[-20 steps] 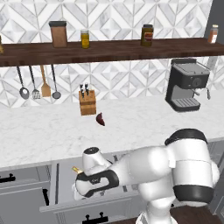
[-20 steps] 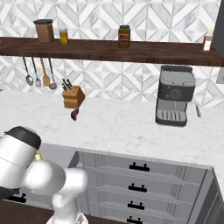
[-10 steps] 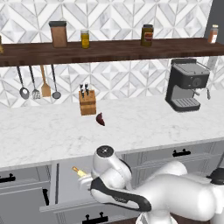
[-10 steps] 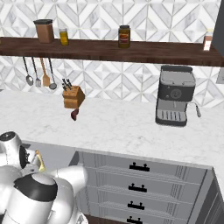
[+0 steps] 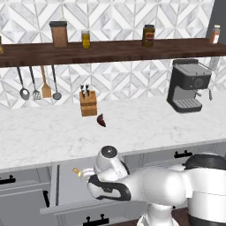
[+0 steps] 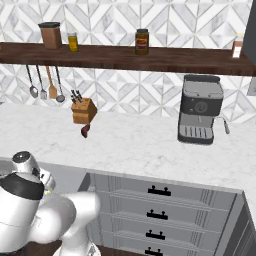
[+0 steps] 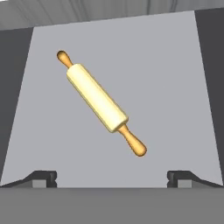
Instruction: Pick the rolling pin from the drawer and place it on the counter.
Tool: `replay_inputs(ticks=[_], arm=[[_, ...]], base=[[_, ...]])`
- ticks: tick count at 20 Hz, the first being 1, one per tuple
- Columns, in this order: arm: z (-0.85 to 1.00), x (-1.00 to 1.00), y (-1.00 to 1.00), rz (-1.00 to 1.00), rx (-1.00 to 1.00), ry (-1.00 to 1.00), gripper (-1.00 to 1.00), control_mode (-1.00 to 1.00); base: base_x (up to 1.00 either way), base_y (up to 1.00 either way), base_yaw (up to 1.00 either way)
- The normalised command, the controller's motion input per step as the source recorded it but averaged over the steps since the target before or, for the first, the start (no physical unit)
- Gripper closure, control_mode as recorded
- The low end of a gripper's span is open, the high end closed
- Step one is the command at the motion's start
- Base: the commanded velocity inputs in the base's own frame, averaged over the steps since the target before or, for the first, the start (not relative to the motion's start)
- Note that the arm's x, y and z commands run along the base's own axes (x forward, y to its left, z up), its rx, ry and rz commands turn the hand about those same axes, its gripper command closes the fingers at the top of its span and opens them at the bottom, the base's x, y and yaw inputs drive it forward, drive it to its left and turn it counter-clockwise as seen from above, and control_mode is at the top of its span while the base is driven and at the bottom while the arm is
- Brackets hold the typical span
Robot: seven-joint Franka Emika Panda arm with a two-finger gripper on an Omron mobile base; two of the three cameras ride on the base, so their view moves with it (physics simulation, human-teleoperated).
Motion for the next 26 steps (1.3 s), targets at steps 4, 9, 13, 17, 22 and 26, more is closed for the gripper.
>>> replay_inputs(ticks=[4,9,13,17,22,26], arm=[[0.0,0.45,0.22,-0.01,-0.01,0.08,-1.0,-1.0],[-0.09,0.18,0.23,0.0,-0.07,0.07,-1.0,-1.0],[-0.3,0.11,0.34,0.0,-0.11,0.02,-1.0,-1.0],[-0.27,0.18,0.11,0.0,-0.09,0.04,-1.0,-1.0],[-0.34,0.17,0.0,0.0,-0.07,0.01,-1.0,-1.0],[-0.4,0.19,0.11,0.0,-0.08,0.01,-1.0,-1.0]], base=[[0.0,0.0,0.0],[0.0,0.0,0.0],[0.0,0.0,0.0],[0.0,0.0,0.0],[0.0,0.0,0.0],[0.0,0.0,0.0]])
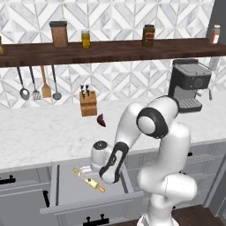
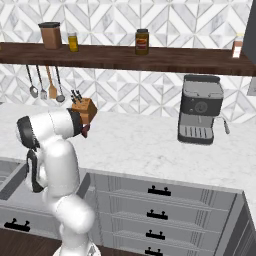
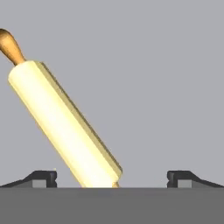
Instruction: Pick the rolling pin from the drawer and place it on the counter.
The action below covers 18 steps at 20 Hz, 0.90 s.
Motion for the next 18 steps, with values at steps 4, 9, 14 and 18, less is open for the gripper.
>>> replay_inputs(ticks=[4,9,14,18], arm=[[-0.52,0.33,0.51,0.0,-0.12,0.06,1.0,-1.0],[-0.73,-0.22,0.95,0.04,-0.22,0.13,1.0,-1.0],[0.23,-0.19,0.18,0.01,-0.06,0.03,1.0,-1.0],[1.0,-0.26,-0.14,0.09,0.0,-0.03,1.0,-1.0]], base=[[0.0,0.0,0.0],[0.0,0.0,0.0],[0.0,0.0,0.0],[0.0,0.0,0.0]])
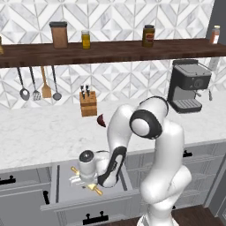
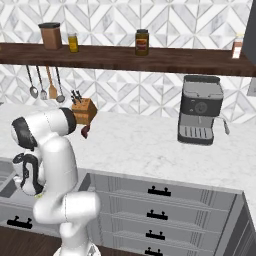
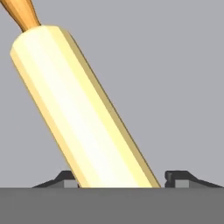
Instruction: Pick the rolling pin from the drawer and place it on the counter.
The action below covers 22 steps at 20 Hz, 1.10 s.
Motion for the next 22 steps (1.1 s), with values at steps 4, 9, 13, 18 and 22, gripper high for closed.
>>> replay_inputs(ticks=[4,9,13,18,22], arm=[[1.0,-0.27,-0.18,0.22,0.0,-0.12,1.0,-1.0],[1.0,0.0,-0.01,0.55,0.0,-0.03,1.0,-1.0],[1.0,0.03,0.08,0.64,-0.03,0.03,1.0,-1.0],[1.0,0.11,0.06,0.49,-0.05,0.04,1.0,-1.0],[1.0,0.66,0.0,0.14,-0.04,0.0,1.0,-1.0]], base=[[0.0,0.0,0.0],[0.0,0.0,0.0],[0.0,0.0,0.0],[0.0,0.0,0.0],[0.0,0.0,0.0]])
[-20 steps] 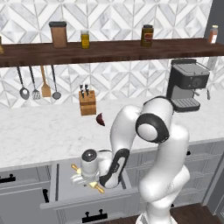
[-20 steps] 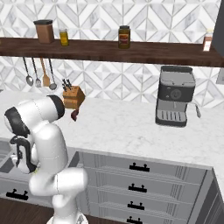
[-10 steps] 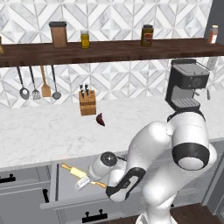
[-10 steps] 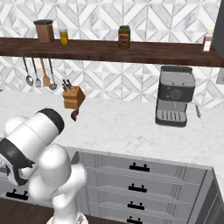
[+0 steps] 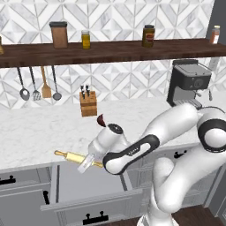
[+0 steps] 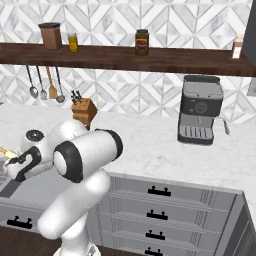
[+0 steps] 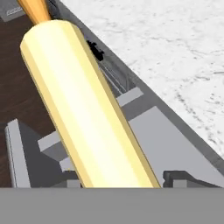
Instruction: Pick the rolling pin from the drawer and place it on the counter.
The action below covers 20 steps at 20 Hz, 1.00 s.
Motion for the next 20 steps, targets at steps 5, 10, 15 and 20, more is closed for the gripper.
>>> replay_inputs(ticks=[5,10,15,20], arm=[[0.68,0.81,-0.13,-0.08,-0.12,0.0,1.0,-1.0],[0.0,0.45,-0.74,-0.25,-0.09,0.0,1.0,-1.0],[-0.35,0.66,-0.61,-0.26,-0.09,0.0,1.0,-1.0],[-0.71,0.79,-0.17,-0.17,-0.1,0.0,1.0,-1.0]], base=[[0.0,0.0,0.0],[0.0,0.0,0.0],[0.0,0.0,0.0],[0.0,0.0,0.0]])
